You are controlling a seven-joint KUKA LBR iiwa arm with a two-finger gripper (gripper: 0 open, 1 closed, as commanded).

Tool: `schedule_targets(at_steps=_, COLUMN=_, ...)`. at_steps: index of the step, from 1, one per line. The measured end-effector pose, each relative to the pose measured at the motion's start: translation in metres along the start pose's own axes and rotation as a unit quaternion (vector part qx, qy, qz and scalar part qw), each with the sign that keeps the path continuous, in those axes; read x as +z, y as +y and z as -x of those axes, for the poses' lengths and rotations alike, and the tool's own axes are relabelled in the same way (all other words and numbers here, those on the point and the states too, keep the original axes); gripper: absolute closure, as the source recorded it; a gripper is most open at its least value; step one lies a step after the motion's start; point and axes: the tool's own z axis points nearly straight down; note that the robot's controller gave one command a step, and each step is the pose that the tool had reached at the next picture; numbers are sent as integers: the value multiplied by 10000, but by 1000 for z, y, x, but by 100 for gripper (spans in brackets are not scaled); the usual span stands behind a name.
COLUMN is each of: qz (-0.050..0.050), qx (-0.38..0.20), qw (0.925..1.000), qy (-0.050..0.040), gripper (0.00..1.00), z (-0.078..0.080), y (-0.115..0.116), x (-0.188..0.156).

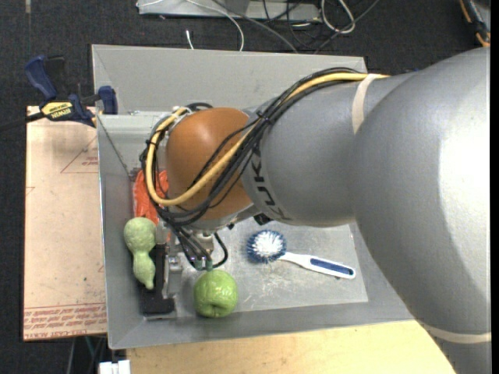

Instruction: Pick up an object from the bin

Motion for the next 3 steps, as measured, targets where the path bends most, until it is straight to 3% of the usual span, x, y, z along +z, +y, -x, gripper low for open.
schedule_targets(at_steps=1, qz=9, qx=21, qw=10000, qy=-37, gripper=0, z=2, y=-1, x=-5)
schedule_targets(at_steps=2, qz=-89, qx=-2316, qw=9728, qy=-16, gripper=0, z=44, y=-6, x=50)
schedule_targets(at_steps=3, qz=6, qx=-2486, qw=9686, qy=-82, gripper=0, z=112, y=1, x=17)
